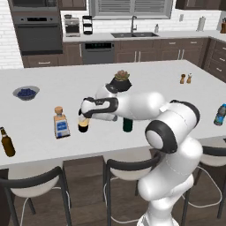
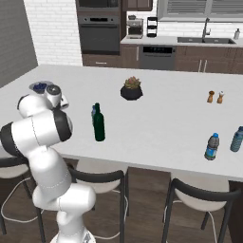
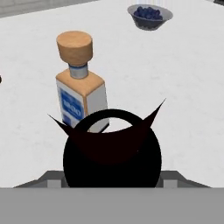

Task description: Move the plastic bottles in the middle to the plastics group, and the glass bottles in the middle to the glass group.

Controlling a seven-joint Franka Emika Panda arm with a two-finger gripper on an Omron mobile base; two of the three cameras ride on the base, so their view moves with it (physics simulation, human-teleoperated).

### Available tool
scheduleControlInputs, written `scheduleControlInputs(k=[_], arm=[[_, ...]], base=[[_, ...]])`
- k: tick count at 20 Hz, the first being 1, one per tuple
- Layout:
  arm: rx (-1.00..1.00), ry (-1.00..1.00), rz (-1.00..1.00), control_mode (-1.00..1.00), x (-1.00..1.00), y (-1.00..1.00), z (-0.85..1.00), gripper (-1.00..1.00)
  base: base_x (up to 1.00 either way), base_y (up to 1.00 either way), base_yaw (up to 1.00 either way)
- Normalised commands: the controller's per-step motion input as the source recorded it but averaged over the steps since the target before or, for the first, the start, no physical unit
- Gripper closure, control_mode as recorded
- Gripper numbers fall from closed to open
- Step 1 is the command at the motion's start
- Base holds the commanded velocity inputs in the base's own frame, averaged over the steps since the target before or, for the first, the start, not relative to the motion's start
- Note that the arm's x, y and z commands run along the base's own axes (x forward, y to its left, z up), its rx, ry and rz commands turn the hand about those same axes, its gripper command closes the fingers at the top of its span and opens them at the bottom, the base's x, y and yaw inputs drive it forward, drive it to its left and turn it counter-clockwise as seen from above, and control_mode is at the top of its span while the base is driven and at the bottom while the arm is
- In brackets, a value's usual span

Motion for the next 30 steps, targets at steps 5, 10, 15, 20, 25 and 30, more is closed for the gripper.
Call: scheduleControlInputs(k=[5,10,15,20,25,30], arm=[[0.03,0.05,0.02,-1.00,0.06,0.17,0.00,1.00],[0.00,0.13,0.01,-1.00,0.00,0.03,-0.02,1.00],[0.00,0.01,0.00,-1.00,0.01,0.12,-0.38,1.00],[0.00,0.00,0.00,-1.00,0.06,0.05,-0.34,1.00],[0.00,0.00,0.00,-1.00,0.39,0.02,0.12,1.00],[0.00,0.00,0.00,-1.00,0.65,0.14,0.08,1.00]], base=[[0.00,0.00,0.00],[0.00,0.00,0.00],[0.00,0.00,0.00],[0.00,0.00,0.00],[0.00,0.00,0.00],[0.00,0.00,0.00]])
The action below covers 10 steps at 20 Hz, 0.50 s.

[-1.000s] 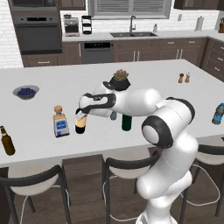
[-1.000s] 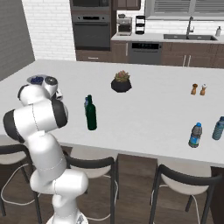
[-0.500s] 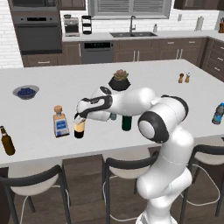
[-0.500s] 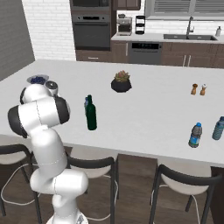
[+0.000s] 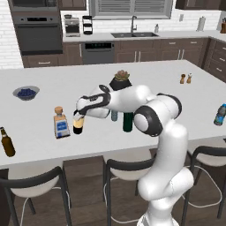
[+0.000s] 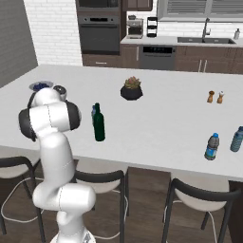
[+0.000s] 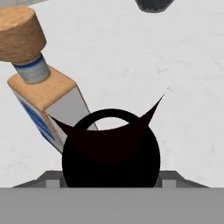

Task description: Move the plastic bottles in the middle to the plastics group, and the glass bottles in the middle to the glass group.

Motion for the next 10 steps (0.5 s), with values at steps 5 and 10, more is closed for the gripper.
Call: scheduleControlInputs(k=[5,10], arm=[[0.00,0.00,0.00,-1.00,0.08,0.15,0.00,1.00],[-0.02,0.00,0.00,-1.00,0.00,0.16,-0.10,1.00]], base=[[0.00,0.00,0.00],[0.00,0.00,0.00]])
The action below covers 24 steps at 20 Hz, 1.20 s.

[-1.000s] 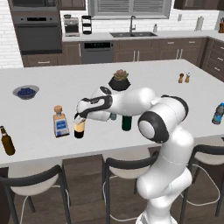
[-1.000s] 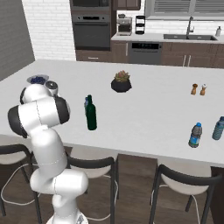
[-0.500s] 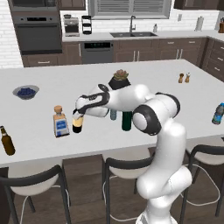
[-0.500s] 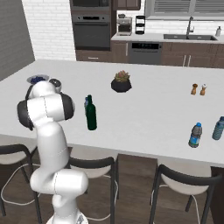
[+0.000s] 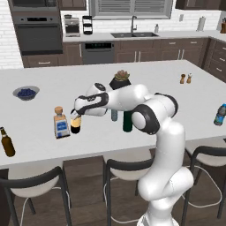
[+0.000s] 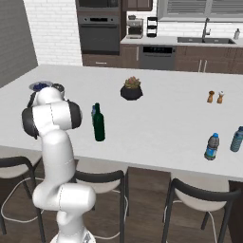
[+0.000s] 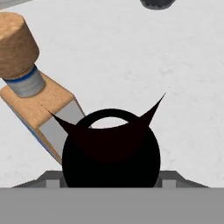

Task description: Move the plastic bottles in the middle to the plastics group, and the glass bottles in the middle to the glass group.

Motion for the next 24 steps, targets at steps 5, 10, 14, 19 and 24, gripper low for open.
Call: scheduleControlInputs(k=[5,10,14,19,24], arm=[[-0.01,0.00,0.00,-1.00,0.00,0.02,-0.30,1.00],[0.00,0.00,0.00,-1.00,0.00,0.00,-0.05,1.00],[0.00,0.00,0.00,-1.00,0.00,0.00,0.00,-1.00],[-0.01,0.00,0.00,-1.00,0.00,0.00,0.11,-1.00],[0.00,0.00,0.00,-1.00,0.00,0.00,0.22,-1.00]], base=[[0.00,0.00,0.00],[0.00,0.00,0.00],[0.00,0.00,0.00],[0.00,0.00,0.00],[0.00,0.00,0.00]])
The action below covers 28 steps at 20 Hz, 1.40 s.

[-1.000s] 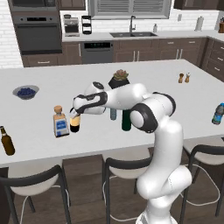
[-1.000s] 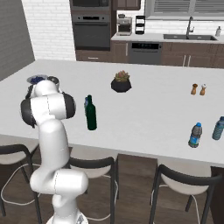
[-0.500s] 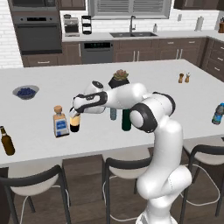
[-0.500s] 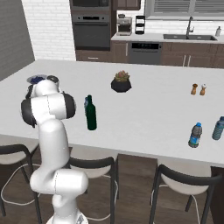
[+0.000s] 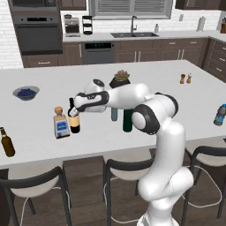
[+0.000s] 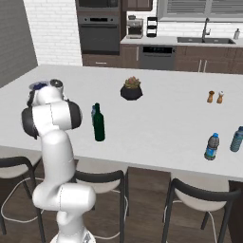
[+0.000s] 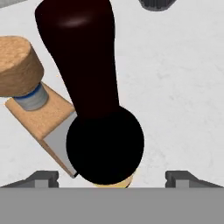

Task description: Move the plastic bottles in the middle to the plastics group, and the glass bottles in the middle to the glass group.

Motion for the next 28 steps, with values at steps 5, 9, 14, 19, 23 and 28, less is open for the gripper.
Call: scheduleControlInputs(k=[5,9,14,19,23,28], arm=[[0.00,0.00,0.00,-1.00,-0.06,-0.07,0.24,-1.00],[0.00,0.00,-0.02,-1.00,-0.35,-0.40,0.19,-1.00],[0.00,0.00,-0.07,-1.00,-0.47,-0.66,0.08,-1.00],[0.00,0.01,-0.06,-1.00,-0.60,-0.68,0.08,-1.00],[0.00,0.03,-0.05,-1.00,-0.61,-0.67,0.18,-1.00],[0.00,0.02,-0.04,-1.00,-0.63,-0.58,0.24,-1.00]], base=[[0.00,0.00,0.00],[0.00,0.00,0.00],[0.00,0.00,0.00],[0.00,0.00,0.00],[0.00,0.00,0.00],[0.00,0.00,0.00]])
